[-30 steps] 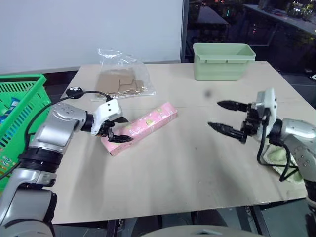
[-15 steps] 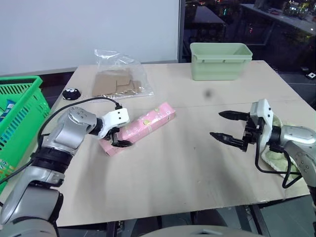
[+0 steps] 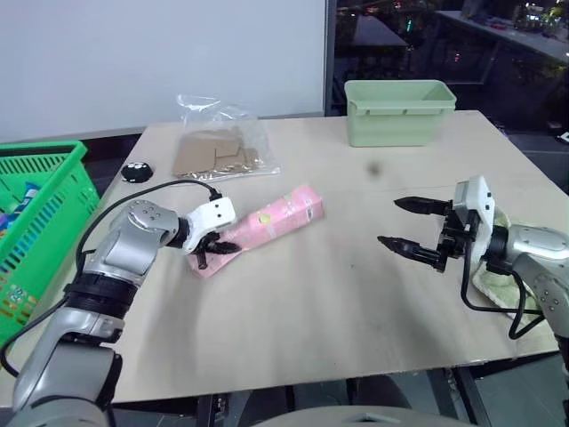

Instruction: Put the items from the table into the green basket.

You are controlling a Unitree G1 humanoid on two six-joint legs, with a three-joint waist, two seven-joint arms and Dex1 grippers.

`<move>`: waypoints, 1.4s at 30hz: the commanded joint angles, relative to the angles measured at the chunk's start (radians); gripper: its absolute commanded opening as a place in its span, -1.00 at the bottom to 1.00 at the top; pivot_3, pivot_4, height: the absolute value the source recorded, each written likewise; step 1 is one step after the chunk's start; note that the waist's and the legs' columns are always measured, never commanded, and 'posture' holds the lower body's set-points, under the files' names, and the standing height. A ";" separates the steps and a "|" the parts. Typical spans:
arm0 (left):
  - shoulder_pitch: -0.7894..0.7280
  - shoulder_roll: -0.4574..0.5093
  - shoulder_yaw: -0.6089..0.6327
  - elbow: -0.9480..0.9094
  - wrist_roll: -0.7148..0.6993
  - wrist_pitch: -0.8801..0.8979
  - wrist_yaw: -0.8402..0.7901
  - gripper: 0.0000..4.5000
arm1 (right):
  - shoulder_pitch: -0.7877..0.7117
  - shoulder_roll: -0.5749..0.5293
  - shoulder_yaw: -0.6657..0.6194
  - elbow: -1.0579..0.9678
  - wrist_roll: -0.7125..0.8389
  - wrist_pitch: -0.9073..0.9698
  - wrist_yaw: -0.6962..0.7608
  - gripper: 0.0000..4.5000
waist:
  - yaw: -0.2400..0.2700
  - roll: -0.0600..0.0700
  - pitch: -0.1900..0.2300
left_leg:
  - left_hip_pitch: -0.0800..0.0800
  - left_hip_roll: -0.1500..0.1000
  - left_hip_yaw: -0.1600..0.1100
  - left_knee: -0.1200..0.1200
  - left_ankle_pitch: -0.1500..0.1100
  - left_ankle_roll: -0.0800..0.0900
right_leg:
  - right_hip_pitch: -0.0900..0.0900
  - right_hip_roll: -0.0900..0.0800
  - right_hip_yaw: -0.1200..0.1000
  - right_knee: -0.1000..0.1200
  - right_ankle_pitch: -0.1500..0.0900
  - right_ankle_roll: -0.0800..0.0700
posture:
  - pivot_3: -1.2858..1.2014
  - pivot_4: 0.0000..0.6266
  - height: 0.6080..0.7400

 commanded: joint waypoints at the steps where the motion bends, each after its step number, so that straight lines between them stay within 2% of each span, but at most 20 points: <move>1: -0.123 -0.031 0.142 0.043 -0.017 0.020 0.218 -0.81 | -0.077 0.028 -0.048 -0.067 0.142 0.042 -0.001 1.00 | 0.003 -0.003 0.002 | -0.001 0.000 -0.001 0.000 0.000 0.000 | 0.000 0.000 0.000 0.000 0.000 0.000 | -0.09 -1.00 1.00; 6: -0.229 0.017 0.263 0.139 0.010 0.026 0.465 -0.81 | -0.182 0.077 -0.044 -0.046 0.237 0.057 -0.005 1.00 | -0.016 -0.004 0.003 | -0.001 0.000 -0.004 0.002 0.000 0.000 | 0.000 0.003 0.002 -0.001 0.002 -0.001 | -0.05 -1.00 1.00; 13: -0.271 0.173 0.399 0.241 0.043 0.021 0.699 -0.81 | -0.272 0.124 -0.001 0.024 0.212 0.027 0.020 1.00 | -0.005 -0.004 0.003 | -0.006 -0.001 -0.012 -0.005 -0.001 0.000 | -0.008 0.003 0.002 0.000 0.003 -0.004 | 0.00 -1.00 1.00; 22: -0.096 0.323 0.524 0.361 0.039 -0.013 0.823 -0.81 | -0.308 0.151 0.022 0.092 0.153 -0.011 0.048 1.00 | 0.042 -0.005 0.002 | -0.004 -0.002 -0.012 -0.004 0.000 -0.001 | -0.006 0.002 0.000 0.002 0.003 -0.004 | 0.04 -1.00 1.00; 28: -0.053 0.375 0.525 0.435 0.054 -0.071 0.864 -0.81 | -0.318 0.159 0.022 0.114 0.135 -0.023 0.054 1.00 | 0.078 -0.007 0.001 | -0.003 -0.001 -0.007 -0.003 0.000 -0.001 | -0.006 0.003 -0.001 0.001 0.003 -0.005 | 0.04 -1.00 1.00; 31: -0.058 0.400 0.513 0.489 0.068 -0.108 0.899 -0.25 | -0.312 0.159 0.022 0.113 0.131 -0.027 0.059 1.00 | 0.086 -0.008 0.000 | -0.004 -0.001 -0.007 -0.004 0.000 -0.001 | -0.006 0.002 -0.001 0.001 0.003 -0.005 | 0.04 -1.00 1.00; 36: -0.082 0.411 0.487 0.550 0.077 -0.146 0.912 0.84 | -0.309 0.162 0.022 0.116 0.126 -0.032 0.060 1.00 | 0.088 -0.010 -0.001 | -0.004 -0.001 -0.005 -0.004 0.000 -0.001 | -0.006 0.002 -0.001 0.001 0.003 -0.005 | 0.04 -1.00 1.00; 37: -0.090 0.411 0.481 0.557 0.079 -0.153 0.915 0.96 | -0.311 0.163 0.023 0.118 0.124 -0.033 0.060 1.00 | 0.088 -0.010 -0.001 | -0.004 -0.001 -0.005 -0.004 0.000 -0.001 | -0.006 0.002 -0.001 0.001 0.003 -0.005 | 0.04 -1.00 1.00; 42: -0.135 0.384 0.494 0.558 0.041 -0.223 0.929 0.96 | -0.305 0.161 0.019 0.129 0.114 -0.040 0.069 1.00 | 0.087 -0.010 -0.001 | -0.004 -0.001 -0.005 -0.003 0.000 -0.001 | -0.006 0.002 -0.001 0.001 0.003 -0.005 | 0.05 -1.00 1.00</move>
